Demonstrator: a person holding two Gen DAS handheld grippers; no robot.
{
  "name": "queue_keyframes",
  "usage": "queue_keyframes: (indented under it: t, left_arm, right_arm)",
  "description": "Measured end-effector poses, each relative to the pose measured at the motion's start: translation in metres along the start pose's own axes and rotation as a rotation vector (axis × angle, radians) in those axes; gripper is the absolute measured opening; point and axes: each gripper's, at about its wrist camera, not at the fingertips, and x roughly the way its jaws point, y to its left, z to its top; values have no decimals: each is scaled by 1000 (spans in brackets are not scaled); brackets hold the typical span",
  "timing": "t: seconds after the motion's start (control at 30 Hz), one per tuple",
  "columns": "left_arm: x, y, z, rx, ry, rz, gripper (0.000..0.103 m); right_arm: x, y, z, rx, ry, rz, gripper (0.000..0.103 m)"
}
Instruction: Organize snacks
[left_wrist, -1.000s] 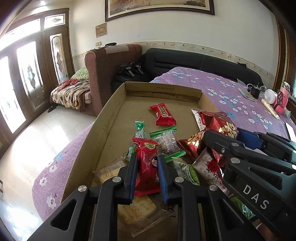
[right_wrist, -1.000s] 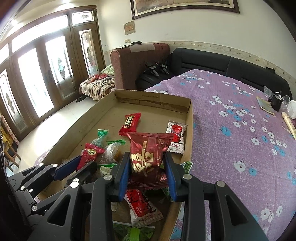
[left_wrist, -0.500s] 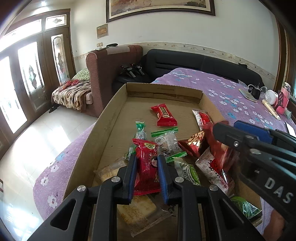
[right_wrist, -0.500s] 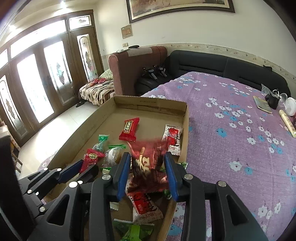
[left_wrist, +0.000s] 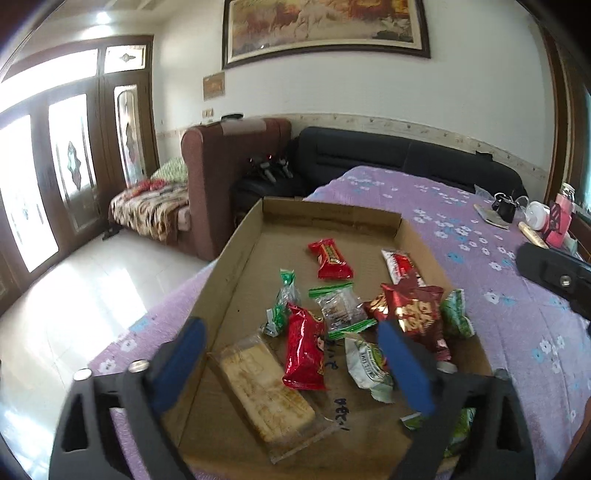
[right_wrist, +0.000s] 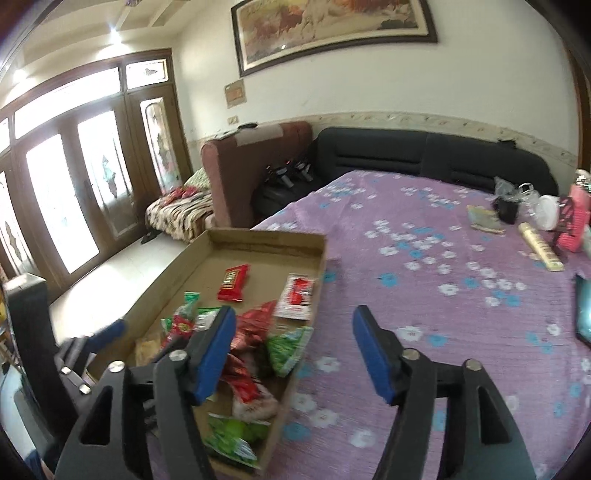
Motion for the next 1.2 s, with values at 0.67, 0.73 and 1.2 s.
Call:
queue_keyframes:
  t: [0.67,0.73,1.2]
  left_arm:
    - [-24,-29,16,124,45,149,102]
    - [-23,-30,16,136,45,162,102]
    - [-22,-21,16,123,57,174,102]
  right_arm:
    - [-36,-39,-35,-61,-89,-86,97]
    - [-35,-40,-36,-50,-80,-80,97]
    - [-32,-38,-38,-54,-66,-80,97]
